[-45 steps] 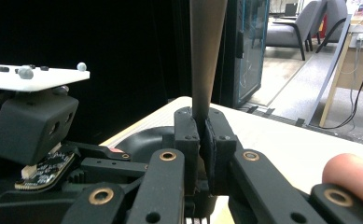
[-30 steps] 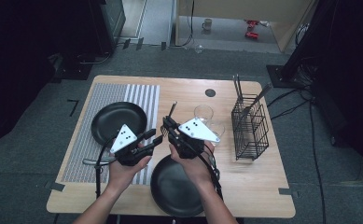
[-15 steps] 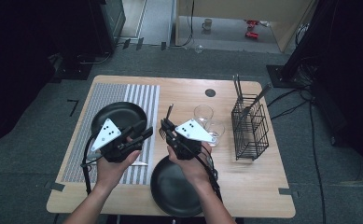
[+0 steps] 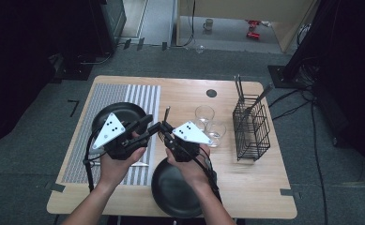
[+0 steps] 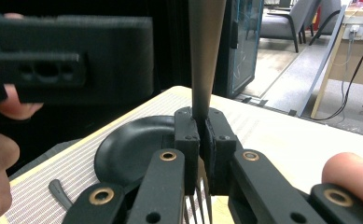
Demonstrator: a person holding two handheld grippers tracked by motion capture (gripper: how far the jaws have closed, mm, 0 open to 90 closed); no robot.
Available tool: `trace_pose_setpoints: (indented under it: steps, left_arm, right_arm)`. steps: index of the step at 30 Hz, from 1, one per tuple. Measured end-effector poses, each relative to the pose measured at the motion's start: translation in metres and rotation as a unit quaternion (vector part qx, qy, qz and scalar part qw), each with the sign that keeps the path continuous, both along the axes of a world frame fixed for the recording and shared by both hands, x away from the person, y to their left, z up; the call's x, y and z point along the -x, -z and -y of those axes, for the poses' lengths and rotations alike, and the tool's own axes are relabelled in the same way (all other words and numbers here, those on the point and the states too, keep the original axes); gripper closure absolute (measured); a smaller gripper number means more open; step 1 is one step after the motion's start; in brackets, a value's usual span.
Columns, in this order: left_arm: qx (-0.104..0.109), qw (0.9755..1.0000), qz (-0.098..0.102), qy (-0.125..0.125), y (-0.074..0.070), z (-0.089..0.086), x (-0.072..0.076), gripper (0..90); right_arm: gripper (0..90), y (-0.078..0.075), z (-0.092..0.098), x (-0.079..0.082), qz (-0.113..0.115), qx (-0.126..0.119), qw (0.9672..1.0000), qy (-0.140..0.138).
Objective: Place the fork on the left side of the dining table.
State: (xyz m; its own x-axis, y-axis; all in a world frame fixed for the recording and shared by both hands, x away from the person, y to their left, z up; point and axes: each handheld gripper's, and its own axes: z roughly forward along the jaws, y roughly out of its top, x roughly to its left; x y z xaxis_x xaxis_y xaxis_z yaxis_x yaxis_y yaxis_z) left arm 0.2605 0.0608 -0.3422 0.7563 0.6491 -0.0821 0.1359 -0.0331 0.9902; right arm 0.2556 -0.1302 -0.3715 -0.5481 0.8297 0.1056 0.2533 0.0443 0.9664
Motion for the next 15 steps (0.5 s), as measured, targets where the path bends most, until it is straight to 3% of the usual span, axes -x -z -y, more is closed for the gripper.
trace_pose_setpoints:
  steps: [15]
  left_arm:
    - [-0.009, 0.9999, 0.008, 0.000, -0.016, 0.016, -0.001, 63.3]
  right_arm:
    - [85.8, 0.002, -0.008, 0.002, 0.000, 0.007, 1.0000, -0.007]
